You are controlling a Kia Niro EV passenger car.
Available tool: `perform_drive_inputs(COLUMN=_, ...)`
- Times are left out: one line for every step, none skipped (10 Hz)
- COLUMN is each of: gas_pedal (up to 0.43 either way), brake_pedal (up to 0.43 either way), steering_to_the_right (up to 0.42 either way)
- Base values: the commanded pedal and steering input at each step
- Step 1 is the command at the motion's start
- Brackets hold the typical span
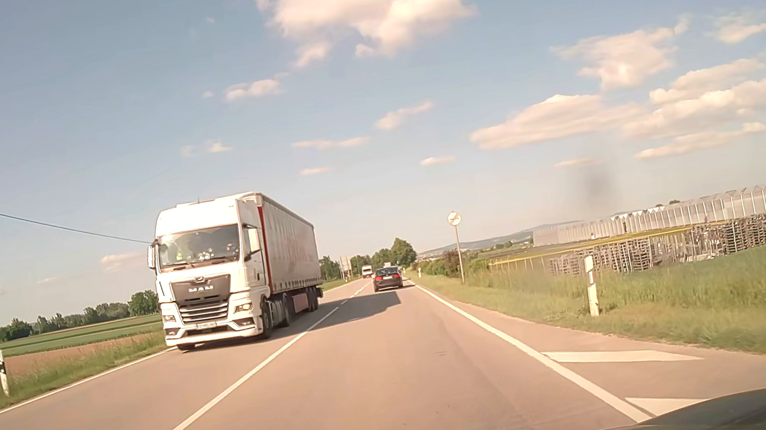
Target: Follow the waypoints while adhering to traffic rules and regulations
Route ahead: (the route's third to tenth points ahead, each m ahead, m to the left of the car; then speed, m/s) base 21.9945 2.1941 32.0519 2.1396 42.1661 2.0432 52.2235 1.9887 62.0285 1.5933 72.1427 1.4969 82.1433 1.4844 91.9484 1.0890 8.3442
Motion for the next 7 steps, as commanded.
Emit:
perform_drive_inputs(gas_pedal=0.110, brake_pedal=0.000, steering_to_the_right=-0.005)
perform_drive_inputs(gas_pedal=0.110, brake_pedal=0.000, steering_to_the_right=-0.004)
perform_drive_inputs(gas_pedal=0.110, brake_pedal=0.000, steering_to_the_right=-0.003)
perform_drive_inputs(gas_pedal=0.110, brake_pedal=0.000, steering_to_the_right=-0.002)
perform_drive_inputs(gas_pedal=0.110, brake_pedal=0.000, steering_to_the_right=-0.002)
perform_drive_inputs(gas_pedal=0.110, brake_pedal=0.000, steering_to_the_right=-0.002)
perform_drive_inputs(gas_pedal=0.110, brake_pedal=0.000, steering_to_the_right=-0.002)
